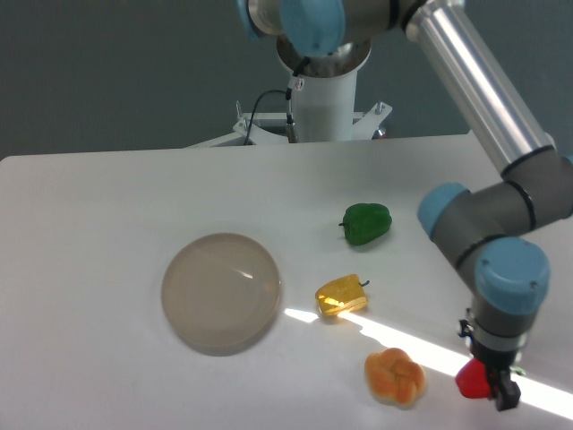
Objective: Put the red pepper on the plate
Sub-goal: 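Carry the held red pepper across the table toward the round plate, then lower the red pepper onto the plate's surface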
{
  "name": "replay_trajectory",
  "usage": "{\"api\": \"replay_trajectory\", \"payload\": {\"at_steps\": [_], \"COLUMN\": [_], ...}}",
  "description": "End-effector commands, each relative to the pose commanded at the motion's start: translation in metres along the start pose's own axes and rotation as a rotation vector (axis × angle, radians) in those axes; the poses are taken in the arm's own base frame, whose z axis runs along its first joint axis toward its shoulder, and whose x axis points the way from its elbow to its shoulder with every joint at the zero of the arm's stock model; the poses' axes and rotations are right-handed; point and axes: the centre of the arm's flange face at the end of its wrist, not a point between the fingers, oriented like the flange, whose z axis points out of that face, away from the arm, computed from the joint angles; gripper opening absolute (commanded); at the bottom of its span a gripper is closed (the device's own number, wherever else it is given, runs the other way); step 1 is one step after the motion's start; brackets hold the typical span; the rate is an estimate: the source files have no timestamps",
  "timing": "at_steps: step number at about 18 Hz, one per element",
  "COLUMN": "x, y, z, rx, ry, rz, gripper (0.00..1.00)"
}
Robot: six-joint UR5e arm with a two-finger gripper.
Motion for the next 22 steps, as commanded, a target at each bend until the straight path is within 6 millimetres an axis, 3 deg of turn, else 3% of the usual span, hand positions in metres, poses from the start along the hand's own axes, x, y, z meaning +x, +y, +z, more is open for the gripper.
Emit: {"api": "replay_trajectory", "payload": {"at_steps": [4, 7, 11, 16, 22], "x": [0.070, 0.111, 0.157, 0.174, 0.173], "y": [-0.104, -0.170, -0.233, -0.275, -0.297], "z": [-0.050, -0.055, -0.046, -0.030, -0.006], "rx": [0.034, 0.043, 0.029, 0.040, 0.100], "ry": [0.050, 0.086, 0.140, 0.181, 0.229], "rz": [-0.089, -0.189, -0.291, -0.377, -0.526], "gripper": [0.63, 0.63, 0.63, 0.64, 0.63]}}
